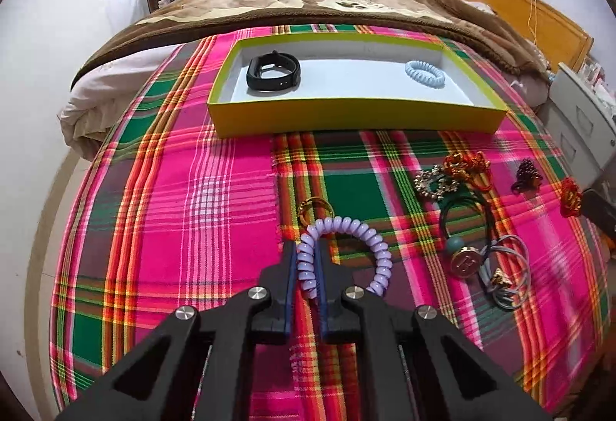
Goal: Organize jewelry
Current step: 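Grasp the lavender coil with the left tool while the right tool grasps the red knotted charm, then lower both held items into the white tray and open both tools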
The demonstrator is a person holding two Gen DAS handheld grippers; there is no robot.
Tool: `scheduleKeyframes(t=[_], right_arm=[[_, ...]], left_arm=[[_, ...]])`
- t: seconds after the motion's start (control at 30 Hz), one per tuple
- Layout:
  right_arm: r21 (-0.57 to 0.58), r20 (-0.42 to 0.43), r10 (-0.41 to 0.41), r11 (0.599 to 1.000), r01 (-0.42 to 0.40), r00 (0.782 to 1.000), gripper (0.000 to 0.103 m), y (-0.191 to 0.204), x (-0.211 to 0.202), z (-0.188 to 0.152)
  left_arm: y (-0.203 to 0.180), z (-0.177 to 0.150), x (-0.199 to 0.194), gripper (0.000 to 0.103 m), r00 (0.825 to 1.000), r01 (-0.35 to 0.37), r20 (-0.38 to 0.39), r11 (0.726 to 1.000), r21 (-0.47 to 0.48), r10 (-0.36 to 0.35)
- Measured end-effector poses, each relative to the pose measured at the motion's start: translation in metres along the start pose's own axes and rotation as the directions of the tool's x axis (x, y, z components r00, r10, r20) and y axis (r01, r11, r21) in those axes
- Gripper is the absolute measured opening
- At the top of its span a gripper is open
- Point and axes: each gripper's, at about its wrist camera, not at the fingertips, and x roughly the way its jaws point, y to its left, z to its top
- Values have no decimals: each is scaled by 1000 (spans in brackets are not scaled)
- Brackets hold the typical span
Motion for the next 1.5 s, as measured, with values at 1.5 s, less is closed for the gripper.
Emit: scheduleKeyframes(t=[1.5], right_arm=[[-121, -148, -87, 990, 69, 985, 21, 3, 175, 147]], left_arm=[[15, 128, 60, 10, 988, 156, 17, 986, -59, -155]])
